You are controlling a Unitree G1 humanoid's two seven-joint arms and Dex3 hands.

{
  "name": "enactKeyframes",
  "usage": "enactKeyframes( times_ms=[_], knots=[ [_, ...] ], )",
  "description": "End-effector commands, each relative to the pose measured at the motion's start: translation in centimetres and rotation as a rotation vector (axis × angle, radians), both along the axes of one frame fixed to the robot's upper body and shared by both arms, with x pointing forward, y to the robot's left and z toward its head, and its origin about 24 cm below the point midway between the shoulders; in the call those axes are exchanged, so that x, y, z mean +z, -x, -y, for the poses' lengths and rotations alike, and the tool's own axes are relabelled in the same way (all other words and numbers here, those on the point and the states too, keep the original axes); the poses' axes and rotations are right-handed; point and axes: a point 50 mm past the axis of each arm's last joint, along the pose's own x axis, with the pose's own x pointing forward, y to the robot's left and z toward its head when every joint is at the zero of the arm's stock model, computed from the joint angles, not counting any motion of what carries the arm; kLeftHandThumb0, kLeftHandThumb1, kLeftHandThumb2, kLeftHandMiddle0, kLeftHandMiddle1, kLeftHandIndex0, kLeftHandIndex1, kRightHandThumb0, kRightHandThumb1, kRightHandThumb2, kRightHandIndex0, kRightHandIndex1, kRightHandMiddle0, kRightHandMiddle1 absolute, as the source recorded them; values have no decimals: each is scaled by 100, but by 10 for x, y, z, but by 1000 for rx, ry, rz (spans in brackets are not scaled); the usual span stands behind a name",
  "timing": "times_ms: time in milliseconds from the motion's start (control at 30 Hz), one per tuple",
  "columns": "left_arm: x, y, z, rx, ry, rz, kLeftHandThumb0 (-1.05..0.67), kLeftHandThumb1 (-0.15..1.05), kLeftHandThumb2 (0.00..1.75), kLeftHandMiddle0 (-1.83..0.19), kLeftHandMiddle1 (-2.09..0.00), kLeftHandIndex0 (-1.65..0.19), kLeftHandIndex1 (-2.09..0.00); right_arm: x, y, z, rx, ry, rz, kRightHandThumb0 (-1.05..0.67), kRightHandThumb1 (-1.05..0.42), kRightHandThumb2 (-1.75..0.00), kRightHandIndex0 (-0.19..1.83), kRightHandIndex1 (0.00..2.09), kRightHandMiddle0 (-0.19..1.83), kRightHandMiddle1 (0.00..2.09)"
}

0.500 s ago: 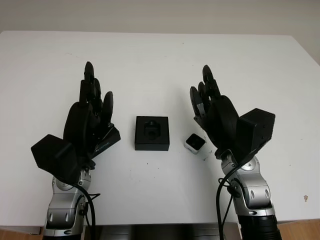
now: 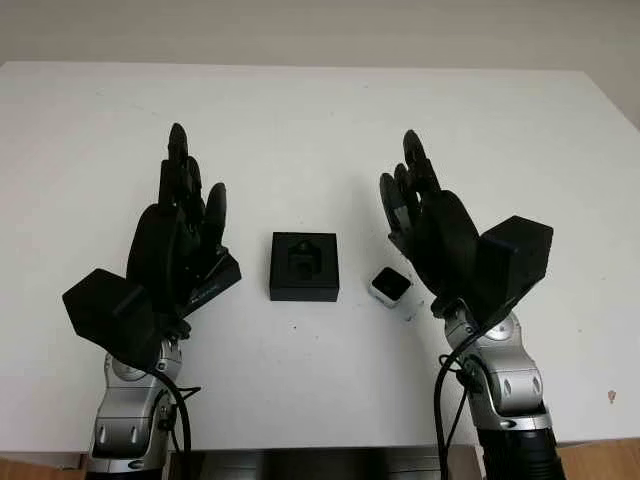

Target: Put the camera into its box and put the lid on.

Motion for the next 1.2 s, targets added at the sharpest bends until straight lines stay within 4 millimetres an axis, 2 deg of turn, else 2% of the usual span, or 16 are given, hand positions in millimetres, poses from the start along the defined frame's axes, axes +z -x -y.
enactKeyframes(
  times_ms=[0,33,133,200,267,367,467,633,800,933,1167],
  knots=[
    [3,1,0,4,6,15,-69,105,59,19,-4,18,-5,20,-6,21,24,87,100,-61,-100,-12,-9,8,-4,10],
    [3,2,-1,5,8,15,-69,105,60,19,-4,19,-5,25,-8,29,42,128,128,-54,-94,-7,2,14,5,15],
    [2,3,-2,8,12,14,-69,105,59,19,-4,19,-5,38,-15,46,83,235,184,-47,-87,-4,15,20,15,26],
    [1,3,-2,8,13,10,-69,105,59,19,-4,19,-5,47,-20,57,101,304,184,-46,-80,-5,24,25,3,68],
    [1,3,-3,10,12,10,-69,105,59,19,-4,19,-5,55,-22,65,125,352,178,-41,-76,-5,25,28,-7,92],
    [2,4,-5,9,8,9,-69,105,59,19,-4,19,-5,65,-21,74,161,501,186,-39,-75,-5,24,29,-9,98],
    [3,4,-6,3,-4,7,-69,105,59,19,-4,19,-5,72,-19,78,188,648,212,-40,-73,-5,30,28,11,67],
    [3,4,-6,-4,-14,5,-69,105,60,19,-3,19,-5,74,-20,73,229,903,229,-39,-73,-5,30,26,16,59],
    [4,4,-6,-1,-15,1,-68,105,59,19,-3,19,-5,69,-20,67,329,1182,201,-40,-77,-6,32,16,29,29],
    [4,4,-7,-5,-15,0,-68,105,59,19,-2,19,-4,62,-17,61,378,1270,210,-40,-79,-6,33,14,31,23],
    [5,2,-8,-7,-22,3,-68,105,59,19,-3,19,-4,48,-8,56,430,1310,258,-38,-78,-5,34,14,32,22]
  ],
)
